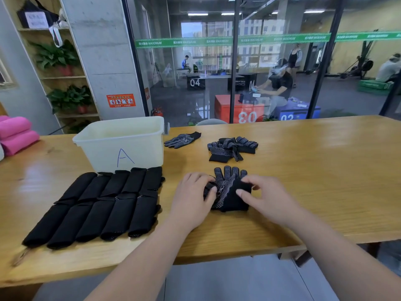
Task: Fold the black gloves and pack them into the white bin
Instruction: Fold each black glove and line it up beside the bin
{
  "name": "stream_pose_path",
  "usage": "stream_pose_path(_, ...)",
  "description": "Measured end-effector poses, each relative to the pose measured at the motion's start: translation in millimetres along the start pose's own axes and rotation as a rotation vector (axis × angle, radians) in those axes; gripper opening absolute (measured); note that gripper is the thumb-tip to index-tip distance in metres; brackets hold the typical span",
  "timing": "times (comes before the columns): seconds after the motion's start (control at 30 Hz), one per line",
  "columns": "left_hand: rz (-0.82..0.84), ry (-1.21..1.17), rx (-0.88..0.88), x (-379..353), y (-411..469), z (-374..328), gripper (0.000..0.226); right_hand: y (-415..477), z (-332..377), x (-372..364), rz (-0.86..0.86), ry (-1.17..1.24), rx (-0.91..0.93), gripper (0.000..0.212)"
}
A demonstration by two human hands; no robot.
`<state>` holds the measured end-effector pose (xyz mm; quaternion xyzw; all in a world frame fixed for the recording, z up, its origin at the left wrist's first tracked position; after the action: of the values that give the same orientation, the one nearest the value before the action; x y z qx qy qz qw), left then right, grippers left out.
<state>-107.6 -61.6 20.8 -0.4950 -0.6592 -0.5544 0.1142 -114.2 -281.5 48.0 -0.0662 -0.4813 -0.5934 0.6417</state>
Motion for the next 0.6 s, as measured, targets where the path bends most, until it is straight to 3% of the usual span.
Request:
stream_pose_path(0.23,0.029,-0.030,0.075,-0.7,2.1,6.6,0.034,53.9,31.3,40.1,-0.076,0.189,-0.006,0.020)
stream_pose_path(0.43,0.124,-0.027,0.070,-4.4,0.2,6.3,0.043,73.0,47.1,66.0,0.004,0.132,0.037,0.023)
stream_pose_path(0.6,0.208,0.040,0.030,-10.8,-2.5,3.0,0.060,66.1,64.0,95.4,-0.054,0.115,0.037,0.022)
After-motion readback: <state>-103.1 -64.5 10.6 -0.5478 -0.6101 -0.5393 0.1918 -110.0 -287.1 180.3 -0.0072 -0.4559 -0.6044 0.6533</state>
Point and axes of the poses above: each hand's wrist, its own y-axis towards the middle knuckle, its own x-axis out of the back of the hand, z = x × y, the point moved 5 cm from there along y, towards the middle knuckle, and after that the axes turned 6 degrees about -z, right-handed, at the moved point
